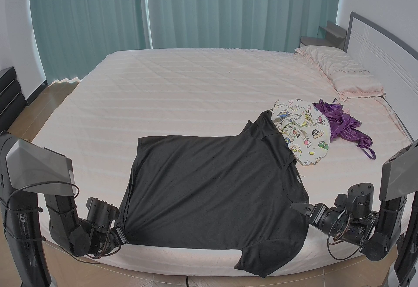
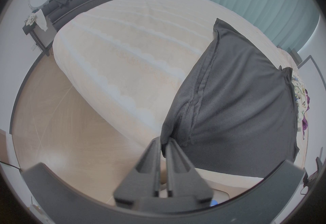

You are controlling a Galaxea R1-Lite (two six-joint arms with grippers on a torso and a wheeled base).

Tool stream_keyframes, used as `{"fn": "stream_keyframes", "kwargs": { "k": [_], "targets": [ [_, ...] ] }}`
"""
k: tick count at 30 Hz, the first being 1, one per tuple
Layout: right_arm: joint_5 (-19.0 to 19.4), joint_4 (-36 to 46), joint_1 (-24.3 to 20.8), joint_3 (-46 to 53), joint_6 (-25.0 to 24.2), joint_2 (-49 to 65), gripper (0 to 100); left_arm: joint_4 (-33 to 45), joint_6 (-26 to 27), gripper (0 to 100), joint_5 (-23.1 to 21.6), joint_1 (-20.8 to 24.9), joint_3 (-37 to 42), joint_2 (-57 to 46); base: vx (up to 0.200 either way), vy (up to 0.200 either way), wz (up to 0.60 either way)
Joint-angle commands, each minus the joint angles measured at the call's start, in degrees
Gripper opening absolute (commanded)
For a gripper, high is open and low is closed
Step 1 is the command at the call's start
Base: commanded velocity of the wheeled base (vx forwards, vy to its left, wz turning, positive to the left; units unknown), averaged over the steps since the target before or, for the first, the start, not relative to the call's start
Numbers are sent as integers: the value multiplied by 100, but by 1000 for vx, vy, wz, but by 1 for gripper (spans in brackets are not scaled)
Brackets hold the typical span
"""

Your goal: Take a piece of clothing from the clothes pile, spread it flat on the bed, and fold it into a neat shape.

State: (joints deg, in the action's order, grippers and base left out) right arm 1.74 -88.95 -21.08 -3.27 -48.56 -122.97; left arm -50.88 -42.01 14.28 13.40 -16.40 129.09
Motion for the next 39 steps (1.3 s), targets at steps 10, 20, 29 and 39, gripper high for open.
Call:
{"fn": "stream_keyframes", "kwargs": {
  "k": [10,20,29,39],
  "targets": [
    [-7,-61,-10,19,4,-17,100,237,-9,100,-355,-408,-241,-1114,0,0,0],
    [-7,-61,-37,45,4,-8,100,896,-62,100,-373,-549,-2201,-534,0,0,0],
    [-16,-61,-37,54,4,36,100,1863,-44,100,-39,-531,-3862,477,0,0,0],
    [-7,-61,-37,125,4,89,100,2478,105,100,-4,-628,-4776,961,0,0,0]
  ]
}}
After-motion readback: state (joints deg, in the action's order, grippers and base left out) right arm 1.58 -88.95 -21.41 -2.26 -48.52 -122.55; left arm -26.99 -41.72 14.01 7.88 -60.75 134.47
